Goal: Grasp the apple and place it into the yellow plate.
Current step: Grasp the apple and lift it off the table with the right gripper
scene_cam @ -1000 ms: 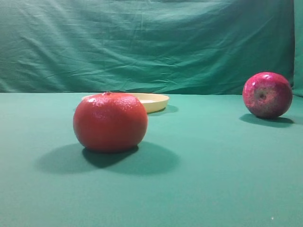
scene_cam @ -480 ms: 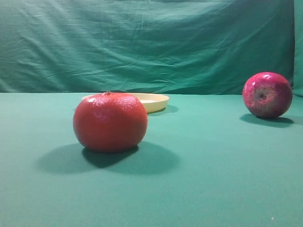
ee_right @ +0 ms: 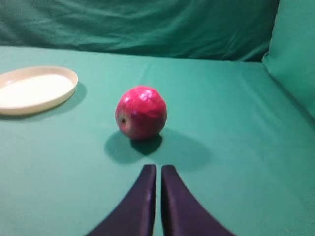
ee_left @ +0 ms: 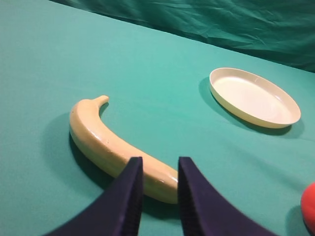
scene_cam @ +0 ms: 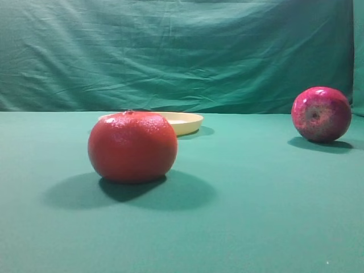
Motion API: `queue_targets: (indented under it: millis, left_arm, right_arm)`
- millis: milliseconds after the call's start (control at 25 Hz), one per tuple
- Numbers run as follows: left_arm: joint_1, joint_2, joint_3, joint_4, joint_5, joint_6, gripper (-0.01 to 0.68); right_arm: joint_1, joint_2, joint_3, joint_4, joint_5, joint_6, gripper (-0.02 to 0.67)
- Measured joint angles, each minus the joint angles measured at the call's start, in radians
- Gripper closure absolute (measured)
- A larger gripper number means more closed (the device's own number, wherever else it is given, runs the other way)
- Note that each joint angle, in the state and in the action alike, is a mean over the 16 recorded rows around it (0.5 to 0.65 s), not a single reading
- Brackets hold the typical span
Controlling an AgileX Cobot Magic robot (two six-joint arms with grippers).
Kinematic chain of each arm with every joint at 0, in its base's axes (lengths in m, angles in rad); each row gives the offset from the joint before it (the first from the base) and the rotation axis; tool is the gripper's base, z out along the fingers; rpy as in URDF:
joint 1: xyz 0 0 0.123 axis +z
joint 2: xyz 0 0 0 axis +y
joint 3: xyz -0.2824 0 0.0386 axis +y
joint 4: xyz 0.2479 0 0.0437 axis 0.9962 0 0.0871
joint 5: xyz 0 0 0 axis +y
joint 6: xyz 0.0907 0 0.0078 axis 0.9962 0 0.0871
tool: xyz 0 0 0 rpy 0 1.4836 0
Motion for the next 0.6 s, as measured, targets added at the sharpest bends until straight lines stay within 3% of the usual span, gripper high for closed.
queue_targets:
  millis: [320,600]
  left_arm:
    - [0.000,0.000,0.000,0.000,0.000,0.000,0.516]
    - [0.000,0.000,0.000,0.000,0.000,0.000,0.516]
  right_arm:
    - [0.000,0.064,-0.090,0.078,-0.004,-0.032,0.649]
    - [0.000,0.285,-0.283,0.095,0.107,-0.120,0.649]
